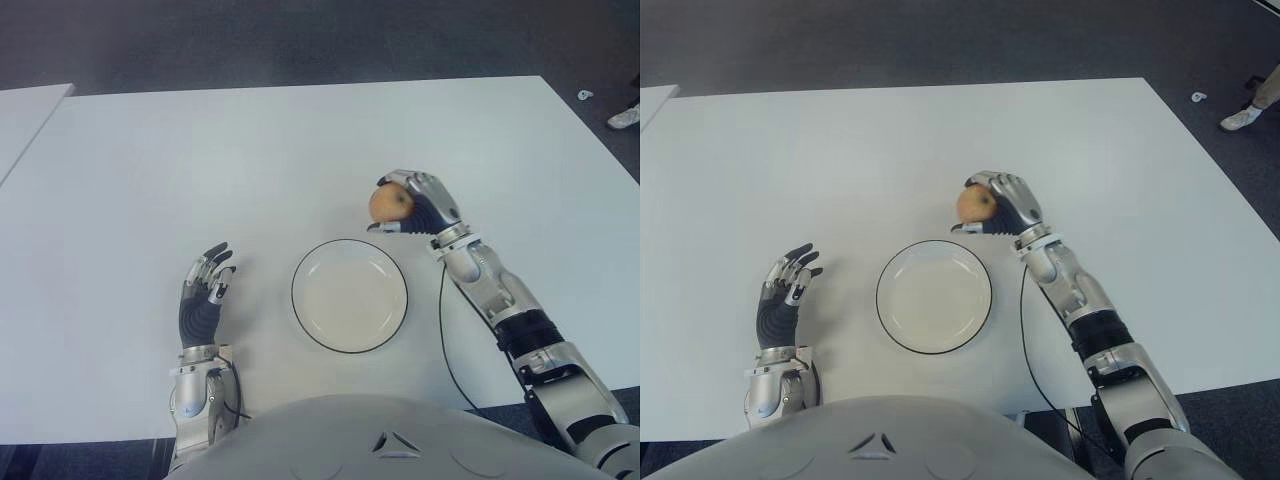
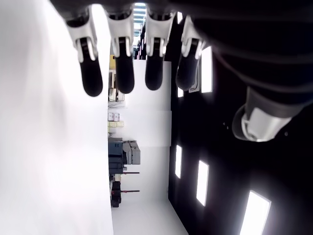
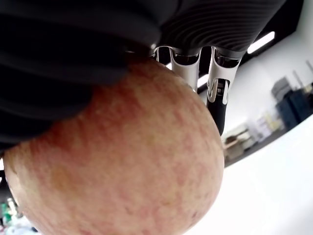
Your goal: Put the apples into the plate.
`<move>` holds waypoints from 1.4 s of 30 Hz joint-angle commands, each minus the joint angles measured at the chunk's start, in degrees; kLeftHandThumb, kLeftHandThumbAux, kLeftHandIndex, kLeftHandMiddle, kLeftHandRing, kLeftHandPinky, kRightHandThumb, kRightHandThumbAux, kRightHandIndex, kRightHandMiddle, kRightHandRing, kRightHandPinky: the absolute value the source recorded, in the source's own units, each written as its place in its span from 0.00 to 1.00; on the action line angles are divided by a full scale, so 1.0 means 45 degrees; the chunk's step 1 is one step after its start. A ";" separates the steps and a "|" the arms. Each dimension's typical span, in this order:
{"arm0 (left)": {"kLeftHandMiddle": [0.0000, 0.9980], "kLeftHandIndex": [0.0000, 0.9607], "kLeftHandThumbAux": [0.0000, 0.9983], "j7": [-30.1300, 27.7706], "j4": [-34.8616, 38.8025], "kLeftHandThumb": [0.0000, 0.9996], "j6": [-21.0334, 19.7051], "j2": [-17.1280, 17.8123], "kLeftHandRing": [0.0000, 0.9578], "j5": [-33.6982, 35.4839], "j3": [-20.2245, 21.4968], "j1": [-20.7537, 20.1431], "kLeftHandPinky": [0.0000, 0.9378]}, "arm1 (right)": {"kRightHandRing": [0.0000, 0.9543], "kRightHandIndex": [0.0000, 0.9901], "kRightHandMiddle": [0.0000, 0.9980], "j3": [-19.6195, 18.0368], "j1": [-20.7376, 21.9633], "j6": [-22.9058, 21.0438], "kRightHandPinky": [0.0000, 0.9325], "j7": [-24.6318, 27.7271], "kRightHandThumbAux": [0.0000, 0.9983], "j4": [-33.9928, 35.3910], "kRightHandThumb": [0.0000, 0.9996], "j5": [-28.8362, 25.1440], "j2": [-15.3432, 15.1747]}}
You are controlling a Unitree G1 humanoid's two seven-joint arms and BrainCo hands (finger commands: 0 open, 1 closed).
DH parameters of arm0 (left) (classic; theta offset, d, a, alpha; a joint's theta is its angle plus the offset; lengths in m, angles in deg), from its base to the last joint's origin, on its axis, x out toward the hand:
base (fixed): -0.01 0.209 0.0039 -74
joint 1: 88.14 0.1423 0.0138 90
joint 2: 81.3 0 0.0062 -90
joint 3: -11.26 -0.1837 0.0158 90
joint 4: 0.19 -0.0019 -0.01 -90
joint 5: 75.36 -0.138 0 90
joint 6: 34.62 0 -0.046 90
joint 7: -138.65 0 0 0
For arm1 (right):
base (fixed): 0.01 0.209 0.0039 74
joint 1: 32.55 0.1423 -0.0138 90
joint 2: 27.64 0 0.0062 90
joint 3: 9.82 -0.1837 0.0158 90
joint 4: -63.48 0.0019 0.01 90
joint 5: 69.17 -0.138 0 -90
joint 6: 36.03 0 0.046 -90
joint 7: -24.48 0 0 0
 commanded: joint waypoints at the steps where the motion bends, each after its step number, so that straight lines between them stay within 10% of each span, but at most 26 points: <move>1: 0.21 0.26 0.51 -0.0224 -0.0930 0.29 -0.0070 0.0037 0.25 0.0006 -0.0057 0.0035 0.32 | 0.91 0.88 0.89 0.0218 -0.0050 0.0554 0.92 -0.0185 0.68 0.0447 0.94 0.0341 0.0121; 21: 0.21 0.26 0.52 -0.0133 -0.1099 0.29 -0.0213 -0.0070 0.25 -0.0070 -0.0054 -0.0078 0.32 | 0.91 0.83 0.89 0.1821 -0.0493 0.1519 0.94 0.0023 0.72 0.1678 0.77 0.2117 0.0650; 27: 0.22 0.27 0.54 -0.0203 -0.1113 0.30 -0.0207 -0.0091 0.25 -0.0022 -0.0118 -0.0093 0.32 | 0.90 0.49 0.88 0.2044 -0.0610 0.1272 0.92 0.0669 0.71 0.2218 0.73 0.2309 0.0655; 42: 0.22 0.26 0.53 -0.0054 -0.0745 0.30 -0.0812 -0.0256 0.25 0.0094 -0.0093 0.0055 0.32 | 0.90 0.44 0.88 0.1905 -0.1465 0.0979 0.92 0.1158 0.71 0.3212 0.72 0.2441 0.0400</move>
